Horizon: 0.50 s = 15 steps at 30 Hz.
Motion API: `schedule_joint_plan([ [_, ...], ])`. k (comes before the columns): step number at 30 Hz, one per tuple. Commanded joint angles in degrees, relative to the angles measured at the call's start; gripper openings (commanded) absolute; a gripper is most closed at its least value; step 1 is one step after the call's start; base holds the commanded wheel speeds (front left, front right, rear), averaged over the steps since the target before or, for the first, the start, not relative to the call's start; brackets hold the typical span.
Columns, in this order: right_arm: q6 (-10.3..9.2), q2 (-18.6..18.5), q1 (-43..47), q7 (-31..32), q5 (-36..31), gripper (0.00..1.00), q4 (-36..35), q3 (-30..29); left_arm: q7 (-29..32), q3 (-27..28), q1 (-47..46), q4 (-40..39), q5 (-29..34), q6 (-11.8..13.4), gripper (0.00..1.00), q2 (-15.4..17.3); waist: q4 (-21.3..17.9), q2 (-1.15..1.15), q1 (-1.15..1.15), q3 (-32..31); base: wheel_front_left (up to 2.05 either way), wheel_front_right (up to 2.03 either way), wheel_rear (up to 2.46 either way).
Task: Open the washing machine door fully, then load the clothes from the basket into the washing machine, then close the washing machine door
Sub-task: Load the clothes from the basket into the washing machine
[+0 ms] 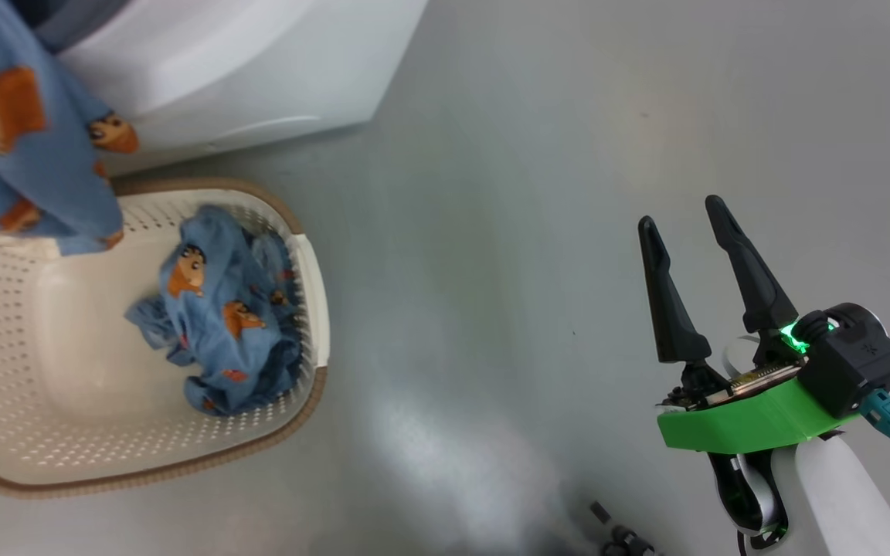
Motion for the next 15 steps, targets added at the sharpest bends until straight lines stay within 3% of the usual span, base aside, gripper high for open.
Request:
schedule_joint_plan([
  [1, 0.25, 0.1, 1.0, -0.5, -0.6, 1.0, -1.8, 0.8, -0.3, 2.1, -2.5, -0.7, -0.3, 0.0, 0.0, 3.6, -2.6, 0.0, -0.01, 3.4, 0.0, 0.0, 0.0],
  [5, 0.25, 0.2, 1.0, -0.5, -0.1, 1.0, -2.8, 0.7, -0.4, 5.8, -6.1, -3.0, 2.8, 0.0, 0.0, 4.5, -3.1, 0.0, -0.01, 5.0, 0.0, 0.0, 0.0],
  [8, 0.25, 0.2, 0.8, -0.5, 0.5, 1.0, -3.4, 0.9, -0.4, 13.0, -8.8, -7.4, 7.0, 0.3, 0.0, 4.3, -3.4, 0.0, -0.01, 6.2, 0.0, 0.0, 0.0],
  [12, 0.25, 0.2, 0.3, -0.5, 1.2, 1.0, -3.3, 1.3, -0.4, 22.5, -8.4, -12.2, 13.6, 0.3, 0.0, 2.0, -3.9, 0.0, -0.01, 6.7, 0.0, 0.0, 0.0],
  [15, 0.25, 0.2, 0.3, -0.5, 1.4, 1.0, -3.0, 1.5, -0.4, 25.8, -6.7, -12.1, 16.6, 0.2, 0.0, -0.1, -4.1, 0.0, -0.01, 6.5, 0.0, 0.0, 0.0],
])
